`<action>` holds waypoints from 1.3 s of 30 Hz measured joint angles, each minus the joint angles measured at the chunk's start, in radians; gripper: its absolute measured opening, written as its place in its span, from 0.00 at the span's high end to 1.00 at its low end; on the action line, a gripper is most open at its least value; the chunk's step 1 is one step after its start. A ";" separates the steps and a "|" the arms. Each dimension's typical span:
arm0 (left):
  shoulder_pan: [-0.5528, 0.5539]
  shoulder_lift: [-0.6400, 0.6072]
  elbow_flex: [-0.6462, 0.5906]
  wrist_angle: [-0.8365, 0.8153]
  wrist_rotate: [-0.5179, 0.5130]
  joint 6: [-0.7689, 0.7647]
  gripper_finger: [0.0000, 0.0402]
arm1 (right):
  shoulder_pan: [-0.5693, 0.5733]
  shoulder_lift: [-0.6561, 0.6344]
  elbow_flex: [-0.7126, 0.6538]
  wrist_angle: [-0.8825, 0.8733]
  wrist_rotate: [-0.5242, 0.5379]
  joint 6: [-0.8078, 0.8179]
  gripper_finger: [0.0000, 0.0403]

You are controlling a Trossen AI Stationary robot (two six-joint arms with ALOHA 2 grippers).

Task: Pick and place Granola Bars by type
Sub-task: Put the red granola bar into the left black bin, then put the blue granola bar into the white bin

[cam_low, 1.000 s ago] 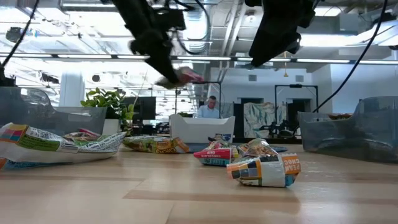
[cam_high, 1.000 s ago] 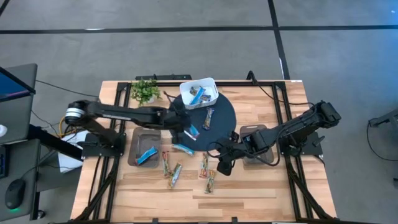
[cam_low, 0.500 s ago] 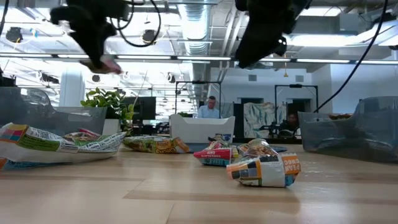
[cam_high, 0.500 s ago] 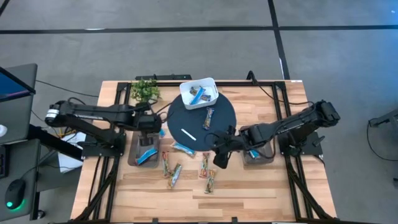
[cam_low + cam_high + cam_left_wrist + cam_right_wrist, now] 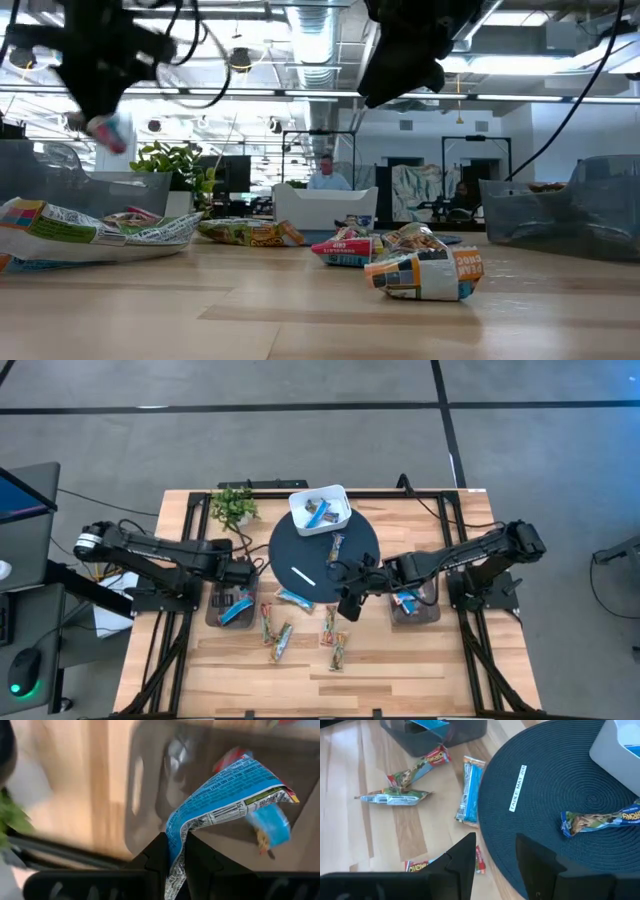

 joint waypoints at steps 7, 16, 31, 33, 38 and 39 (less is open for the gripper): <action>-0.008 0.000 -0.096 0.006 0.088 -0.116 0.85 | -0.072 0.000 0.000 0.003 0.000 0.058 0.68; -0.050 0.000 -0.095 0.015 0.099 -0.222 0.66 | -0.219 0.031 0.000 -0.011 0.000 0.261 0.68; -0.199 -0.034 -0.046 0.013 0.121 -0.402 0.59 | -0.351 0.288 -0.001 0.033 -0.200 0.458 0.68; -0.215 -0.047 -0.031 0.014 0.085 -0.415 0.59 | -0.358 0.286 -0.001 0.051 -0.206 0.459 0.68; -0.244 -0.091 -0.022 0.013 0.019 -0.452 0.59 | -0.360 0.257 0.000 0.064 -0.153 0.442 0.68; -0.245 -0.101 -0.022 0.013 0.012 -0.460 0.59 | -0.362 0.255 0.003 0.075 -0.141 0.436 0.68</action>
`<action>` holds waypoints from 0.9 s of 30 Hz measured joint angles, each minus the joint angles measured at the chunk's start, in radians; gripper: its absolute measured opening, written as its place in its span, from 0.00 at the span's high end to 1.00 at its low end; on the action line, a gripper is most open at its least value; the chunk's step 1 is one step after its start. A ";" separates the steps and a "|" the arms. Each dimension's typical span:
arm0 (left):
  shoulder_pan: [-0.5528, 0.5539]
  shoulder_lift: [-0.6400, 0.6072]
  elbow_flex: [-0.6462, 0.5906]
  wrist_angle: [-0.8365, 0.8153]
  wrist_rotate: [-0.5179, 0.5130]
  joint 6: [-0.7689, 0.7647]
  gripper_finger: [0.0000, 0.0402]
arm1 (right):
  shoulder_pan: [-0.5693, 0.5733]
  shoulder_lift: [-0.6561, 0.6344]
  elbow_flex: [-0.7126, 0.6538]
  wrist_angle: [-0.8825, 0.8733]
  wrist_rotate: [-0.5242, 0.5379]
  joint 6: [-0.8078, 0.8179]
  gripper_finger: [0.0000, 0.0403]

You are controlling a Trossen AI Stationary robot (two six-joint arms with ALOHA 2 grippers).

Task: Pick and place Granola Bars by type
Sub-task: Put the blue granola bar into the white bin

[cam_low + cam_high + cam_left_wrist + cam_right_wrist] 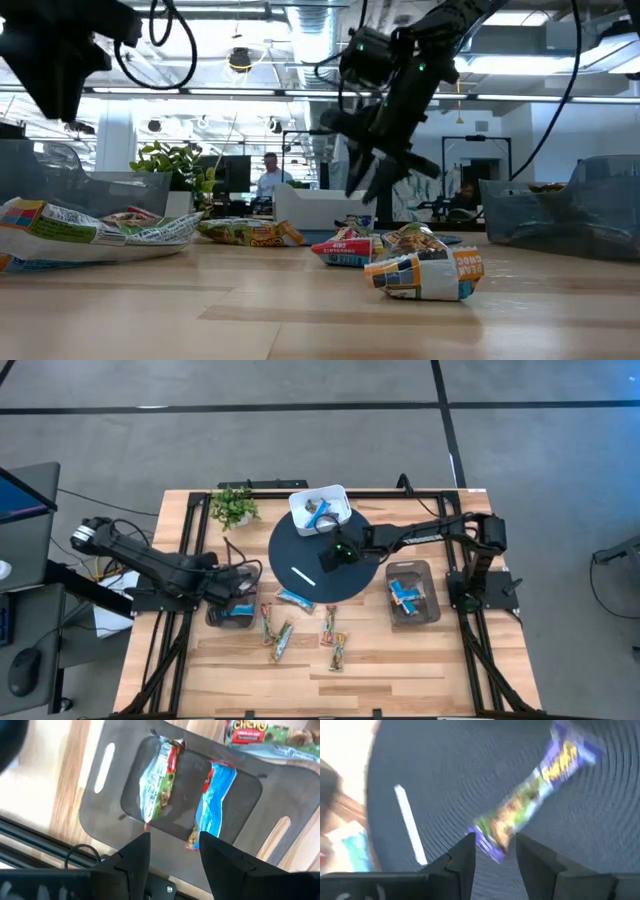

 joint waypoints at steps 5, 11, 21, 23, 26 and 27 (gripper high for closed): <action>-0.004 -0.045 0.000 0.001 -0.020 -0.026 0.59 | -0.028 -0.004 -0.003 0.003 0.008 -0.029 0.61; -0.004 -0.079 0.000 0.006 -0.052 -0.045 0.59 | -0.087 -0.005 -0.003 0.022 0.006 -0.014 0.44; -0.004 -0.079 0.000 0.021 -0.087 -0.045 0.59 | -0.123 -0.005 -0.003 0.038 -0.035 0.005 0.36; -0.004 -0.079 0.000 0.020 -0.088 -0.045 0.59 | -0.123 -0.005 -0.003 0.035 -0.034 0.005 0.36; -0.004 -0.079 0.000 0.021 -0.100 -0.045 0.59 | -0.116 -0.001 -0.003 0.035 -0.009 0.006 0.36; -0.004 -0.079 0.000 0.023 -0.106 -0.044 0.59 | -0.112 0.007 -0.003 0.040 0.008 0.006 0.36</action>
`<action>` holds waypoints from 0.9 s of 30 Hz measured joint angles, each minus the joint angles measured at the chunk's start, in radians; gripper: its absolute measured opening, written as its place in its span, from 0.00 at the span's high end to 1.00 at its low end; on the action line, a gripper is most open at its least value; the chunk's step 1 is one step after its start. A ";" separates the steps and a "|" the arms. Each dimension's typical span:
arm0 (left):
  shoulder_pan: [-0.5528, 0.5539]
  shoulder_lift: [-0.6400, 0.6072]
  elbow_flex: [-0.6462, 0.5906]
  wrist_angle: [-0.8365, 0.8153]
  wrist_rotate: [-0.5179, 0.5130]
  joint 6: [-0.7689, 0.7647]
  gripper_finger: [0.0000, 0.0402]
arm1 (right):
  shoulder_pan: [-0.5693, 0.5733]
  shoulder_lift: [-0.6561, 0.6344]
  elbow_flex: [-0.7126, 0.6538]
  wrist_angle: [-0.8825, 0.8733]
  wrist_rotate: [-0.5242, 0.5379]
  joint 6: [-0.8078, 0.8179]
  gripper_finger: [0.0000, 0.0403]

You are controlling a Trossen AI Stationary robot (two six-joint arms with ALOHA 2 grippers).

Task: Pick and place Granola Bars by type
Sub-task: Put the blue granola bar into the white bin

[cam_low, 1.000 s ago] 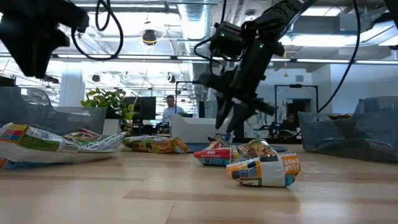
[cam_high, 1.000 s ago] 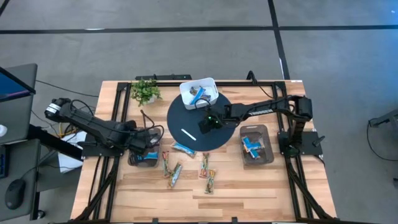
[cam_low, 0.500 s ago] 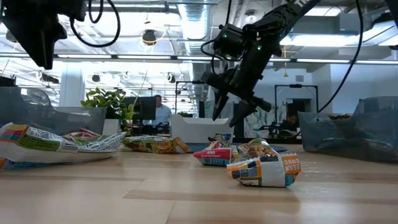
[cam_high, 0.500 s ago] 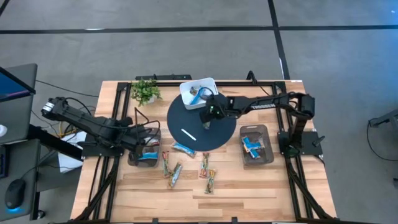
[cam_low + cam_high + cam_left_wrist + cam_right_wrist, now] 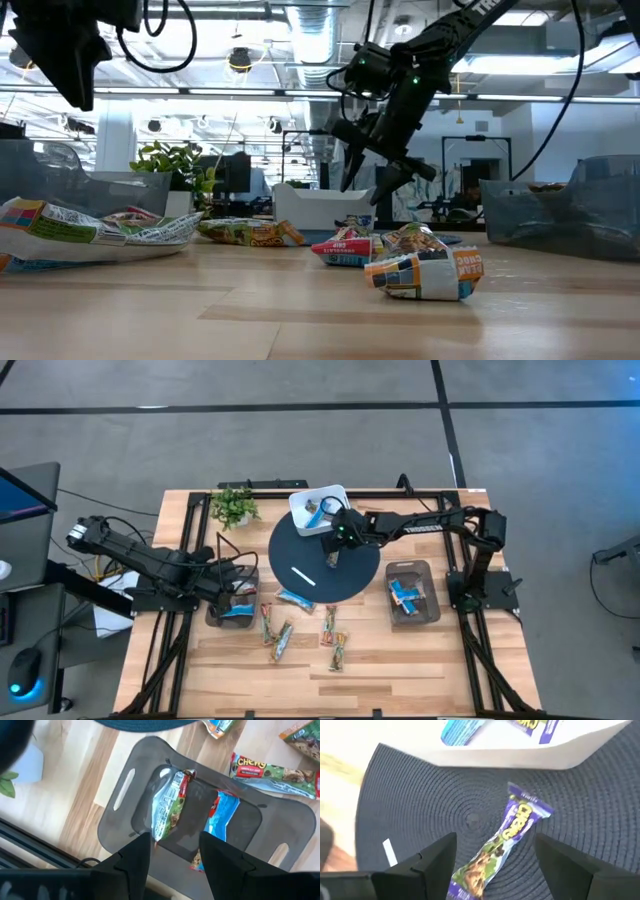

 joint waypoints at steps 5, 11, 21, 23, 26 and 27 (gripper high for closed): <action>0.000 0.000 0.000 0.007 -0.014 0.000 0.59 | 0.018 0.040 0.004 0.029 0.001 0.011 0.35; -0.001 -0.001 0.000 0.014 -0.007 -0.003 0.59 | 0.033 0.072 0.003 -0.011 -0.005 0.017 0.35; -0.002 0.000 0.000 0.033 -0.006 -0.008 0.59 | 0.029 0.072 0.003 -0.038 0.011 0.018 0.35; -0.002 0.000 0.000 0.032 -0.007 -0.008 0.59 | 0.028 0.072 0.003 -0.041 0.011 0.018 0.35; -0.002 0.000 0.000 0.033 -0.011 -0.007 0.59 | 0.028 0.072 0.003 -0.048 0.012 0.018 0.36; -0.002 0.000 0.000 0.034 -0.011 -0.007 0.59 | 0.028 0.072 0.003 -0.051 0.011 0.018 0.37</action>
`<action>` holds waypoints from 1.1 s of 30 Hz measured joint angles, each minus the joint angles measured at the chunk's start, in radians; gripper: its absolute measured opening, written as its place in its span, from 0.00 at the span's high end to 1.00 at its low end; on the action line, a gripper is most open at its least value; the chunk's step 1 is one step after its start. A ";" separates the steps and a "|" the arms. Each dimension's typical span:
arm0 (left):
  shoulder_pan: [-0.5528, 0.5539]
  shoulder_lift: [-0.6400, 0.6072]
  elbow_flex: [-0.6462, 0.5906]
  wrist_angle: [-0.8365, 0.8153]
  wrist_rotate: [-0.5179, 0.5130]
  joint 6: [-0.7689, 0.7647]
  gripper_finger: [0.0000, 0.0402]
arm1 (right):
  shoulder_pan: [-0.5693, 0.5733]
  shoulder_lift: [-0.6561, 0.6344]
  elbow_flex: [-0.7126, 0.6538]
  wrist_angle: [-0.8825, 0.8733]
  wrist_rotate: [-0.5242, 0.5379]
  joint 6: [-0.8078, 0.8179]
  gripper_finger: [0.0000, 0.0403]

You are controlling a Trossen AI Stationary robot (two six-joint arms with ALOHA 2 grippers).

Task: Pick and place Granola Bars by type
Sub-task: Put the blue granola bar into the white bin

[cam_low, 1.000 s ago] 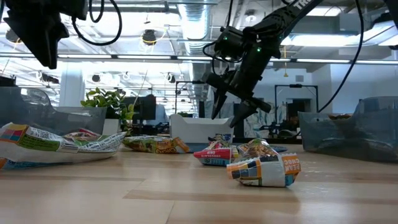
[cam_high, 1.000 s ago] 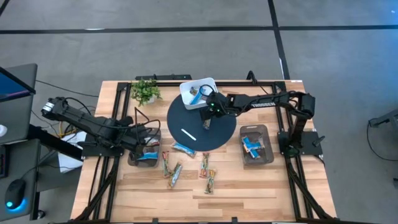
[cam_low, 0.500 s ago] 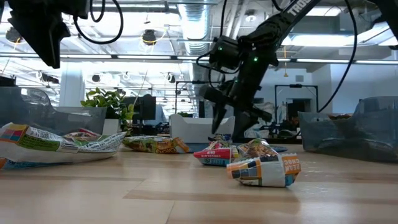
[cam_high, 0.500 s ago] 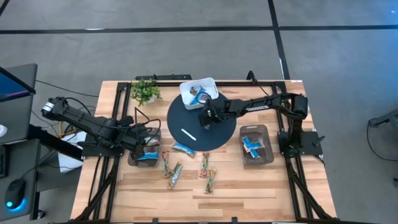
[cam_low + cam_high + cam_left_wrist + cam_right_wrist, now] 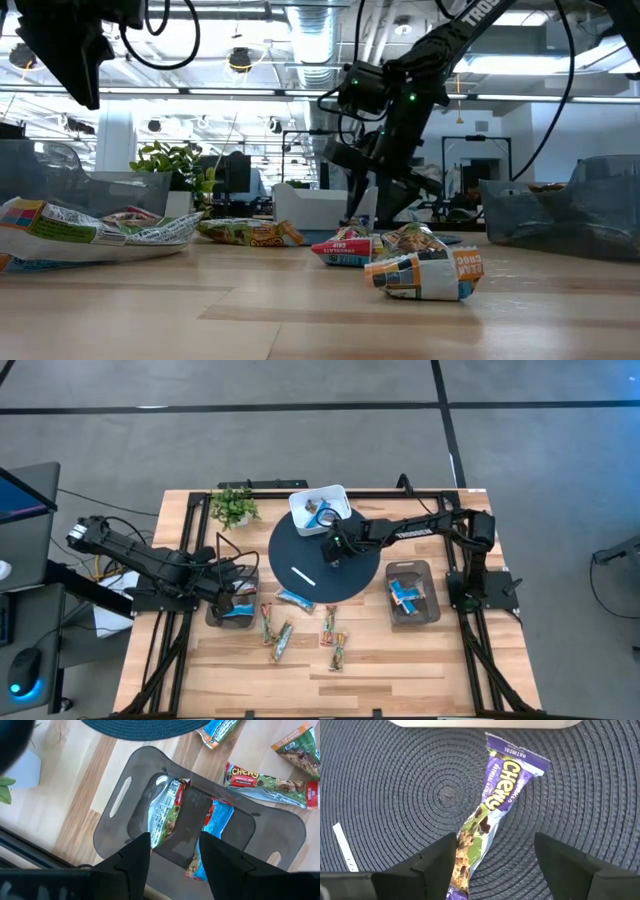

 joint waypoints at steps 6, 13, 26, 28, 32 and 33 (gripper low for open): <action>0.000 0.000 0.000 0.001 -0.006 0.000 0.59 | 0.000 0.000 0.000 -0.002 -0.009 0.000 0.45; 0.000 0.000 0.000 0.004 -0.006 0.000 0.59 | 0.001 0.000 0.000 0.008 -0.032 -0.007 0.55; 0.000 0.000 0.000 0.005 -0.015 0.000 0.59 | 0.017 0.048 0.004 0.052 -0.108 -0.003 0.62; 0.000 0.000 0.000 0.004 -0.014 0.000 0.59 | 0.026 0.062 0.005 0.057 -0.123 -0.001 0.64; 0.000 0.000 0.000 0.003 -0.014 0.000 0.59 | 0.051 0.072 0.007 0.065 -0.122 -0.006 0.69; 0.000 0.000 0.000 0.003 -0.014 0.000 0.59 | 0.057 0.072 0.006 0.065 -0.113 -0.008 0.70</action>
